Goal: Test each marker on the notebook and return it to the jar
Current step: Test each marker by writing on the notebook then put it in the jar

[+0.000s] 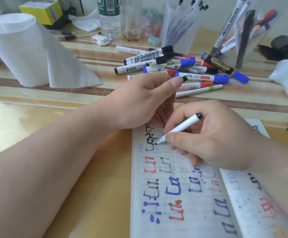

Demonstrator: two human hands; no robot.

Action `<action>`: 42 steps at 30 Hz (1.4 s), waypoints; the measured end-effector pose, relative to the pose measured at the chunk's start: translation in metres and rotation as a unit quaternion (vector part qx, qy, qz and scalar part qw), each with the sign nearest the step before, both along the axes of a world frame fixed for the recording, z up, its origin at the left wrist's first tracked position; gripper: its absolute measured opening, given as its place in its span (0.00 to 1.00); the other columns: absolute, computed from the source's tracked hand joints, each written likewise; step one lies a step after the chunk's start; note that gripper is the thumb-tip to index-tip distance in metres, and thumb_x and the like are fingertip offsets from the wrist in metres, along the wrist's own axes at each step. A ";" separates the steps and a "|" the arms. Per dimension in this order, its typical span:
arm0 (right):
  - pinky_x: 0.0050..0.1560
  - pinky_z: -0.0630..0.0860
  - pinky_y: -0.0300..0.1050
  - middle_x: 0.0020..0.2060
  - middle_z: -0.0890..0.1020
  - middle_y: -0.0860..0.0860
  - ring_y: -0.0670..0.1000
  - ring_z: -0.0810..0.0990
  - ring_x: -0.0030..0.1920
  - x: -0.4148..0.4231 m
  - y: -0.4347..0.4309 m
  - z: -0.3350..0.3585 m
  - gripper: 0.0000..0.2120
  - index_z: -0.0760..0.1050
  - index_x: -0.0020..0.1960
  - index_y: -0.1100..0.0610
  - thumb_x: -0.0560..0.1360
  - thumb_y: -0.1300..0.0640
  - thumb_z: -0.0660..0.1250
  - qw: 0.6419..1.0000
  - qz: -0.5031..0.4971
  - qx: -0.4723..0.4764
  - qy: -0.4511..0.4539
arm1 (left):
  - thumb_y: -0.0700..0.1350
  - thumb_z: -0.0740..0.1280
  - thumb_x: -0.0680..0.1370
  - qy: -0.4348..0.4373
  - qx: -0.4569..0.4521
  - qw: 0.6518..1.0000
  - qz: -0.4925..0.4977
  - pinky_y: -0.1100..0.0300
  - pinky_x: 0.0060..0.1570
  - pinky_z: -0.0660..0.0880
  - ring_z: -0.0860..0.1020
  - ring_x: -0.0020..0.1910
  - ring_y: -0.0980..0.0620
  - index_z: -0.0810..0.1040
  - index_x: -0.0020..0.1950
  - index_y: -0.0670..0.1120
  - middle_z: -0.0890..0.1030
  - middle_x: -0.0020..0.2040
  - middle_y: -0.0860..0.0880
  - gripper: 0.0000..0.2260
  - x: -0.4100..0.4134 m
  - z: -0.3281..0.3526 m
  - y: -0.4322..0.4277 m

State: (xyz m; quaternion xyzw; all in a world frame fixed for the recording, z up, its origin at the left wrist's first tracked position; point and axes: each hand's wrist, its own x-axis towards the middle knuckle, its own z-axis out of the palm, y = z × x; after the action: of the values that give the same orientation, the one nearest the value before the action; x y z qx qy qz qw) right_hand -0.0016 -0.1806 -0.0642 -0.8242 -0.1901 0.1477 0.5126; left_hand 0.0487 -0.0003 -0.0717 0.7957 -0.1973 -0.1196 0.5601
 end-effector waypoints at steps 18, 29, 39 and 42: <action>0.23 0.76 0.46 0.28 0.80 0.59 0.59 0.79 0.26 -0.001 0.000 0.003 0.02 0.82 0.38 0.54 0.69 0.57 0.71 0.999 0.017 -0.028 -0.005 | 0.53 0.60 0.85 0.004 0.000 1.000 0.003 0.54 0.37 0.85 0.85 0.34 0.50 0.76 0.43 0.40 0.83 0.35 0.49 0.19 0.000 0.000 -0.001; 0.21 0.64 0.38 0.23 0.74 0.56 0.49 0.70 0.21 0.004 -0.004 -0.001 0.03 0.77 0.34 0.61 0.65 0.61 0.67 0.997 -0.057 0.031 -0.038 | 0.53 0.60 0.85 0.019 -0.005 1.000 -0.003 0.51 0.39 0.85 0.86 0.37 0.45 0.76 0.45 0.43 0.84 0.38 0.43 0.16 0.000 0.000 -0.001; 0.24 0.62 0.37 0.23 0.71 0.57 0.52 0.66 0.22 0.020 -0.018 0.002 0.05 0.74 0.32 0.60 0.66 0.65 0.65 0.958 -0.178 0.224 -0.019 | 0.44 0.61 0.86 0.021 -0.003 1.000 -0.019 0.50 0.39 0.85 0.87 0.39 0.44 0.77 0.54 0.46 0.84 0.45 0.48 0.06 0.002 -0.004 0.002; 0.21 0.71 0.42 0.25 0.77 0.59 0.55 0.74 0.23 0.012 -0.014 0.001 0.04 0.80 0.36 0.60 0.68 0.64 0.68 0.989 -0.067 0.129 0.007 | 0.44 0.63 0.85 0.002 -0.002 1.000 -0.016 0.50 0.38 0.85 0.86 0.36 0.46 0.77 0.53 0.48 0.84 0.42 0.51 0.04 0.003 -0.006 0.002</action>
State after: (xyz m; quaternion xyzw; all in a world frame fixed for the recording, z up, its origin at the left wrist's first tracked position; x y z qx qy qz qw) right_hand 0.0100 -0.1951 -0.0630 -0.7611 -0.1482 0.0925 0.6247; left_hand 0.0521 0.0016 -0.0780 0.7907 -0.2094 -0.1299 0.5603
